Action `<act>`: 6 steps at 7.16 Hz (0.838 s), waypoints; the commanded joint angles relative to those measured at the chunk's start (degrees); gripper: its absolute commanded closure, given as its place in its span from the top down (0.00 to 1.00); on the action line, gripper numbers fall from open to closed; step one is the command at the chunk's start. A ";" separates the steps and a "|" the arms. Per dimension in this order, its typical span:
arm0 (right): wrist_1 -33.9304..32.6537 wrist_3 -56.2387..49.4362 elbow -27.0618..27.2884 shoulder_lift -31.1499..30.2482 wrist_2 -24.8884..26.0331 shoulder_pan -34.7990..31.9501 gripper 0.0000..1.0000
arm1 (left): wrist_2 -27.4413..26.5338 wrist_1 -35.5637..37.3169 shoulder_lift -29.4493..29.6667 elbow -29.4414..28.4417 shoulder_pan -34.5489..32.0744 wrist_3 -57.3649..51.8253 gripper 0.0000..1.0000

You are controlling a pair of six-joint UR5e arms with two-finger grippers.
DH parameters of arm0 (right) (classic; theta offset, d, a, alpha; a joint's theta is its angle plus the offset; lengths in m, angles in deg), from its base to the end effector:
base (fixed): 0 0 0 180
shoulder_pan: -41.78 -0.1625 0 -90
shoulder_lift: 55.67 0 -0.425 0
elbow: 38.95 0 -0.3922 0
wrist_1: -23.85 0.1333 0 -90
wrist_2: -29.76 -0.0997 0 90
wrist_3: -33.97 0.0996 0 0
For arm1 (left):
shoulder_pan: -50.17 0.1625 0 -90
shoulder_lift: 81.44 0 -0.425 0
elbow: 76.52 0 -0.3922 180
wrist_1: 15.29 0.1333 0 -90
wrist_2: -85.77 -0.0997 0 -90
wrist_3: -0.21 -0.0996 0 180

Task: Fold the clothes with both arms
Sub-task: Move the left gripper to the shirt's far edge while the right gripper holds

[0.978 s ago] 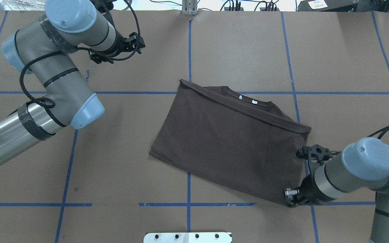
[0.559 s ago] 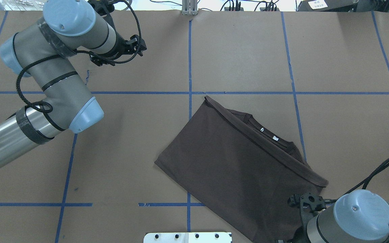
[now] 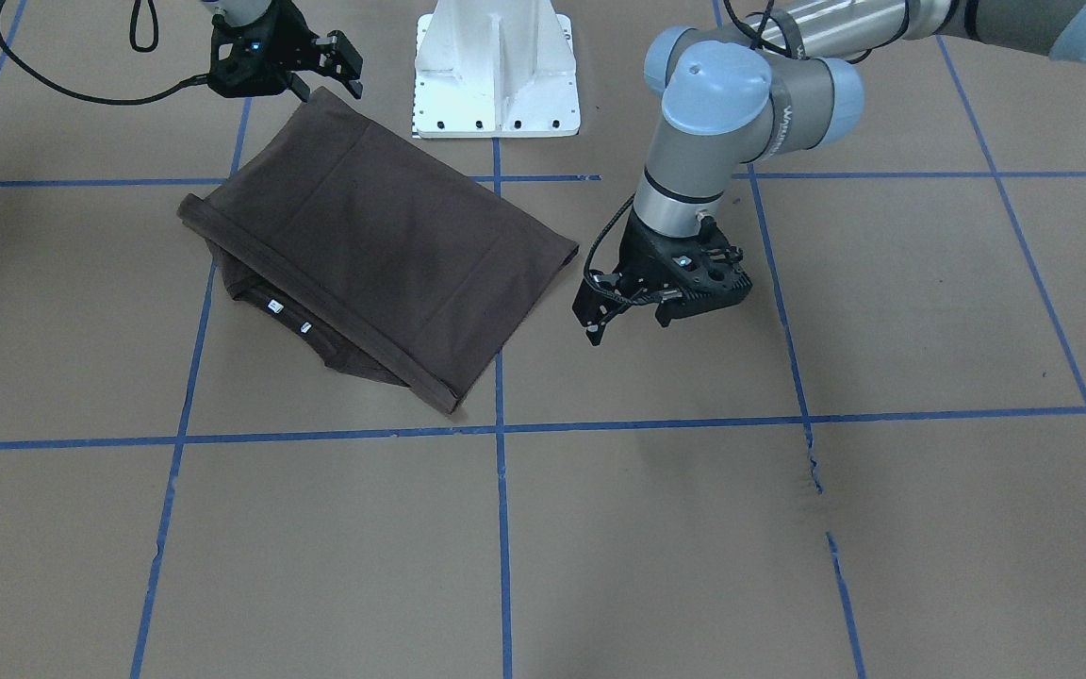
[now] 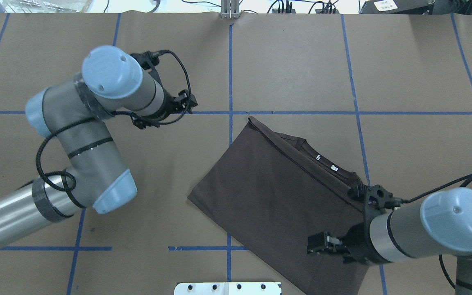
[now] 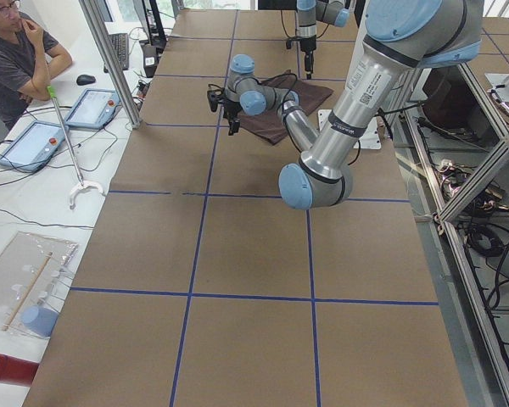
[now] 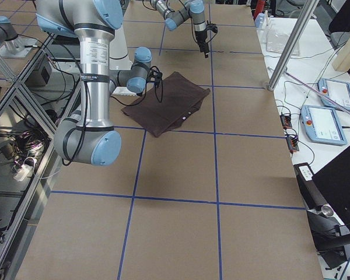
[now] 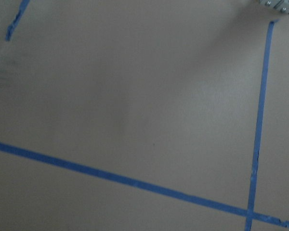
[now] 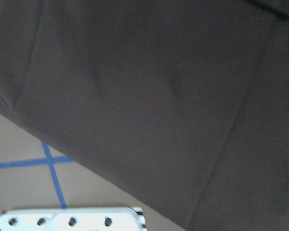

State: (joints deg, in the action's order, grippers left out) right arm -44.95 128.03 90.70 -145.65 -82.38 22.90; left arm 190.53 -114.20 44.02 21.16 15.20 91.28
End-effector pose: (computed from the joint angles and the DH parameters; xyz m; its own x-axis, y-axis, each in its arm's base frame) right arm -0.3770 -0.2301 0.2950 0.4603 0.2267 0.8583 -0.0209 0.9693 -0.2448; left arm 0.4872 -0.4724 0.2211 0.4966 -0.3694 -0.7855 0.3990 0.9008 -0.1714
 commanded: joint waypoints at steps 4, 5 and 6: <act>-0.11 -0.46 -2.21 5.42 0.26 -10.39 1.00 | -6.06 2.14 -0.74 -0.38 13.07 14.31 0.93; -0.20 -0.46 -2.12 5.60 -0.09 -10.65 1.00 | -6.15 2.23 -0.91 -0.38 13.34 15.62 0.93; -0.20 -0.46 -2.12 5.60 -0.18 -10.74 1.00 | -6.15 2.23 -1.18 -0.47 13.95 15.80 0.93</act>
State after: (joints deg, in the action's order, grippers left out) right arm -45.11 127.57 88.59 -140.19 -82.40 12.34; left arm 184.51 -112.01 43.12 20.77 28.47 106.46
